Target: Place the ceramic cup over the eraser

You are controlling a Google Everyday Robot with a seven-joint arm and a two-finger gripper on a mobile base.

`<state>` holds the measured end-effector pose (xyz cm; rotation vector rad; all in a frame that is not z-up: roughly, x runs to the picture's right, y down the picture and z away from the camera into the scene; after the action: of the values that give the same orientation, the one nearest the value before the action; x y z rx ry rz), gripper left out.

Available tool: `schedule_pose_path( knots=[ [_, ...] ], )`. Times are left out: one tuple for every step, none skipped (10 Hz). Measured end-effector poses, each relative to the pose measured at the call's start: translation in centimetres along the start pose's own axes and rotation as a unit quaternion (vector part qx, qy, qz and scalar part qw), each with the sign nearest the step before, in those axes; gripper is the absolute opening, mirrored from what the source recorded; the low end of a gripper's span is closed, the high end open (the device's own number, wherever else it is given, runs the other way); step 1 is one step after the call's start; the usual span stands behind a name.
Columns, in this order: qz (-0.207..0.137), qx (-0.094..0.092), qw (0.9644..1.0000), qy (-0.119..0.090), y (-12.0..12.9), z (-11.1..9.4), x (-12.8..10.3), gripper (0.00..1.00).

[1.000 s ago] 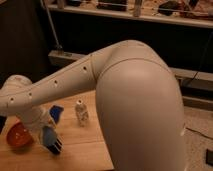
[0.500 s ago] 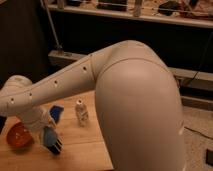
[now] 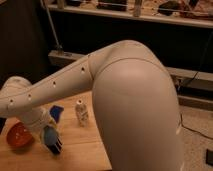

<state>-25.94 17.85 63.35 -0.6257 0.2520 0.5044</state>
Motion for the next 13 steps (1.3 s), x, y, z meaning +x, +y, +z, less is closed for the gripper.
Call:
schedule_pose_path(
  knots=[
    [0.004, -0.001, 1.0000, 0.000, -0.1, 0.1, 0.0, 0.79],
    [0.008, -0.001, 1.0000, 0.000, -0.2, 0.1, -0.1, 0.80],
    [0.012, -0.002, 0.9999, 0.000, -0.2, 0.2, -0.1, 0.80],
    [0.016, -0.002, 0.9999, 0.000, -0.4, 0.3, -0.1, 0.80],
    [0.020, -0.002, 0.9998, 0.001, -0.5, 0.3, -0.1, 0.80],
    [0.026, -0.002, 0.9997, 0.001, -0.6, 0.4, -0.2, 0.80],
    [0.030, -0.003, 0.9995, 0.002, -0.7, 0.4, -0.2, 0.80],
    [0.034, -0.005, 0.9994, 0.003, -0.8, 0.5, -0.2, 0.80],
    [0.037, -0.005, 0.9993, 0.003, -1.0, 0.5, -0.2, 0.80],
    [0.040, -0.007, 0.9992, 0.003, -1.1, 0.5, -0.2, 0.80],
    [0.041, -0.007, 0.9991, 0.004, -1.2, 0.6, -0.3, 0.80],
    [0.043, -0.007, 0.9990, 0.003, -1.3, 0.6, -0.3, 0.80],
    [0.046, -0.006, 0.9989, -0.001, -1.6, 0.1, -0.5, 0.80]
  ],
)
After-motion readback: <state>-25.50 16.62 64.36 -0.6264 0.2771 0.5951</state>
